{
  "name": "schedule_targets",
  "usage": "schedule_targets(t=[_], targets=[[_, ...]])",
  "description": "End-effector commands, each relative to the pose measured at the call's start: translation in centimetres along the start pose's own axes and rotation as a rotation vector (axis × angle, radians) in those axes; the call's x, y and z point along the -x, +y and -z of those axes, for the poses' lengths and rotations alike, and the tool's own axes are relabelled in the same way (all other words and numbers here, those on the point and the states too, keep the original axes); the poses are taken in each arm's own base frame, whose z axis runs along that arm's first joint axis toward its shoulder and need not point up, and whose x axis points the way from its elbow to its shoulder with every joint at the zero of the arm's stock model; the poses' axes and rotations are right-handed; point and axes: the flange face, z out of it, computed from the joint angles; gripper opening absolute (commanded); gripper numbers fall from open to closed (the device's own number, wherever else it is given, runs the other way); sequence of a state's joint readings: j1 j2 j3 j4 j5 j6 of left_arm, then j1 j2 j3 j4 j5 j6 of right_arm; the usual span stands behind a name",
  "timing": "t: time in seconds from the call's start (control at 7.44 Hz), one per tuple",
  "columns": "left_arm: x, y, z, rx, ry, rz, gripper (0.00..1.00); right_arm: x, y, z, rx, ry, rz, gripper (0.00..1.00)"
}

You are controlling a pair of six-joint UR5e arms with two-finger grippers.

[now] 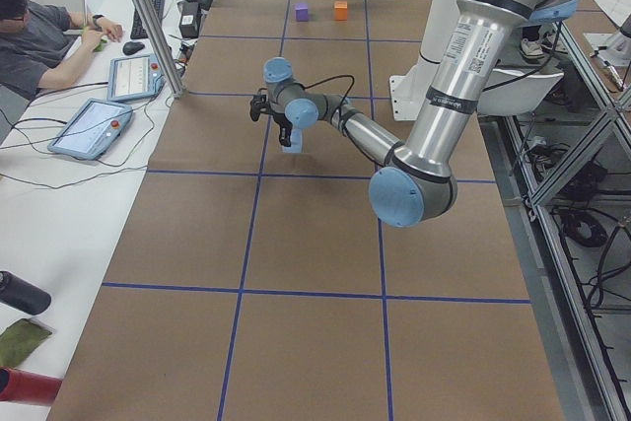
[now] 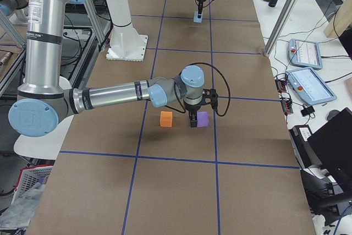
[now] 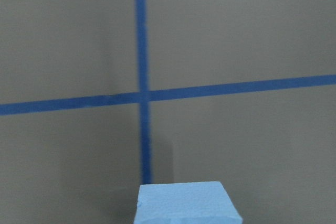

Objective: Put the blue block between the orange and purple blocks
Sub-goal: 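Carry the light blue cube with the left gripper toward the table center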

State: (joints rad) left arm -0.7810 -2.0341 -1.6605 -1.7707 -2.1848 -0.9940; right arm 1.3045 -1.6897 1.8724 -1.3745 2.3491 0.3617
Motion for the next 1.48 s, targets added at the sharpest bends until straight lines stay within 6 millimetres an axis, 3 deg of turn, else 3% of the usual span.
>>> schedule_targets(t=[0.0, 0.13, 0.27, 0.54, 0.67, 0.81, 0.94, 1.07, 1.21, 1.34], targets=[[-12.4, 1.4, -1.2, 0.000, 0.015, 0.068, 0.07, 1.7, -1.0, -0.2, -0.004, -0.005, 0.003, 1.00], [-17.4, 1.7, -3.3, -0.014, -0.001, 0.104, 0.11, 1.9, -1.1, -0.2, -0.004, -0.008, -0.014, 1.00], [-20.9, 1.4, -4.6, -0.033, -0.019, 0.115, 0.15, 1.9, -1.1, -0.2, -0.003, -0.008, -0.013, 1.00], [-24.6, 2.4, -6.4, -0.032, -0.026, 0.133, 0.26, 2.0, -1.1, -0.3, 0.000, -0.011, -0.012, 1.00], [-26.1, 3.9, -7.0, -0.020, -0.020, 0.114, 0.31, 2.0, -1.1, -0.3, 0.001, -0.012, -0.012, 1.00], [-26.8, 4.5, -7.3, -0.043, -0.025, 0.102, 0.47, 2.0, -1.1, -0.3, 0.001, -0.011, -0.012, 1.00], [-27.0, 5.4, -8.1, -0.067, -0.042, 0.090, 0.86, 2.0, -1.0, -0.4, 0.002, -0.010, -0.013, 1.00], [-27.3, 5.8, -8.6, -0.092, -0.053, 0.082, 1.00, 2.1, -1.0, -0.4, 0.004, -0.013, -0.010, 1.00], [-27.4, 5.8, -8.1, -0.097, -0.049, 0.073, 1.00, 2.5, -1.0, -0.6, 0.007, -0.015, 0.000, 1.00], [-27.2, 4.8, -5.7, -0.115, -0.021, 0.071, 1.00, 4.5, -1.4, -0.1, -0.005, -0.024, 0.036, 1.00]])
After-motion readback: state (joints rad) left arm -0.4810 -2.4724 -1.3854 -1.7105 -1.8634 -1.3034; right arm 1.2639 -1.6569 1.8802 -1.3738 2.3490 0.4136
